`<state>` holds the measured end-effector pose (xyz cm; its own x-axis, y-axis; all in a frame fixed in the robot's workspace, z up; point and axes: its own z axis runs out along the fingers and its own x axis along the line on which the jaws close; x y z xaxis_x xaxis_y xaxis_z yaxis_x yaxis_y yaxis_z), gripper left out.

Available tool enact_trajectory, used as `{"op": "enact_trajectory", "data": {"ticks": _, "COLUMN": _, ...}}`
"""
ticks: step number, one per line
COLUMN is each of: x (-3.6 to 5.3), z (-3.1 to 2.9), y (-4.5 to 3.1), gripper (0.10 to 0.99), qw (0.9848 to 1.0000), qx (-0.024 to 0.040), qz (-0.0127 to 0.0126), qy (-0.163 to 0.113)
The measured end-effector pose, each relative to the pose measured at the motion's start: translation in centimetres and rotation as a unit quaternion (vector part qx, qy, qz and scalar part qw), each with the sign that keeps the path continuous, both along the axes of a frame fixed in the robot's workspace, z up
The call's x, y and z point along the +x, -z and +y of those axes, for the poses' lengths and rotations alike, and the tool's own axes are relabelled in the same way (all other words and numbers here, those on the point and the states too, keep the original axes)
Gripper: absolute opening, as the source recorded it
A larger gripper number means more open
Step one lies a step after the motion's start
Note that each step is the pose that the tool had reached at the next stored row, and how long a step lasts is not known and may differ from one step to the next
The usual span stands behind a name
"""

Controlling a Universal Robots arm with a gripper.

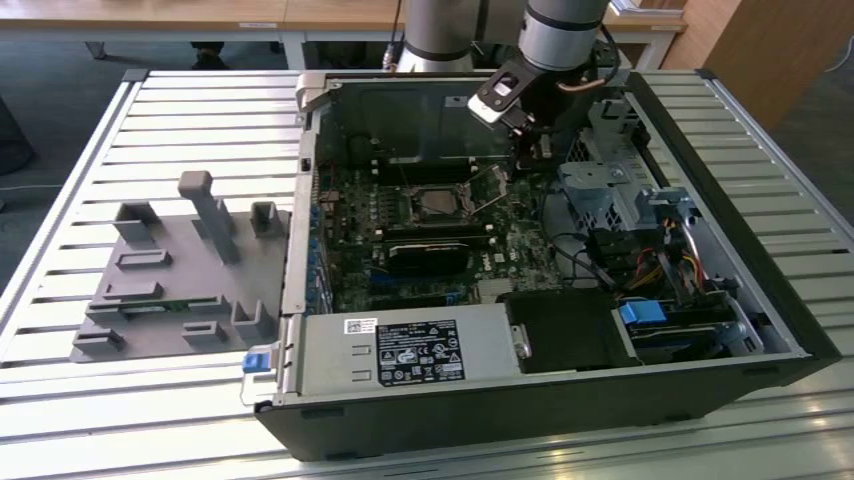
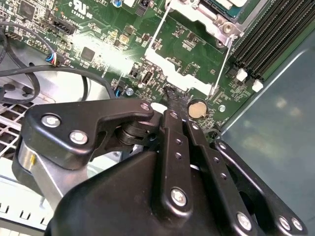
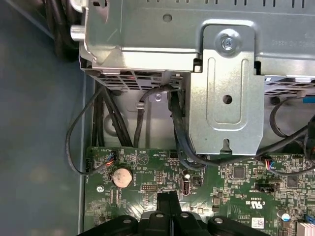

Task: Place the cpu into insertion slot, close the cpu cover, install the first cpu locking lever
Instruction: 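Close the cpu cover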

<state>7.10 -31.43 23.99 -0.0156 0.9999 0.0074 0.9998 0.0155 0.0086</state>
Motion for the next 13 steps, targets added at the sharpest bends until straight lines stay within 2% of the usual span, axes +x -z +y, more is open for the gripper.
{"op": "enact_trajectory", "data": {"ticks": 5, "x": -0.16, "z": 0.0, "y": 0.18, "gripper": 0.106, "qw": 1.0, "qx": 0.0, "qz": 0.0002, "qy": 0.0}}
{"op": "enact_trajectory", "data": {"ticks": 13, "x": -2.05, "z": 0.0, "y": 0.19, "gripper": 0.106, "qw": 1.0, "qx": 0.0, "qz": 0.0002, "qy": 0.0}}
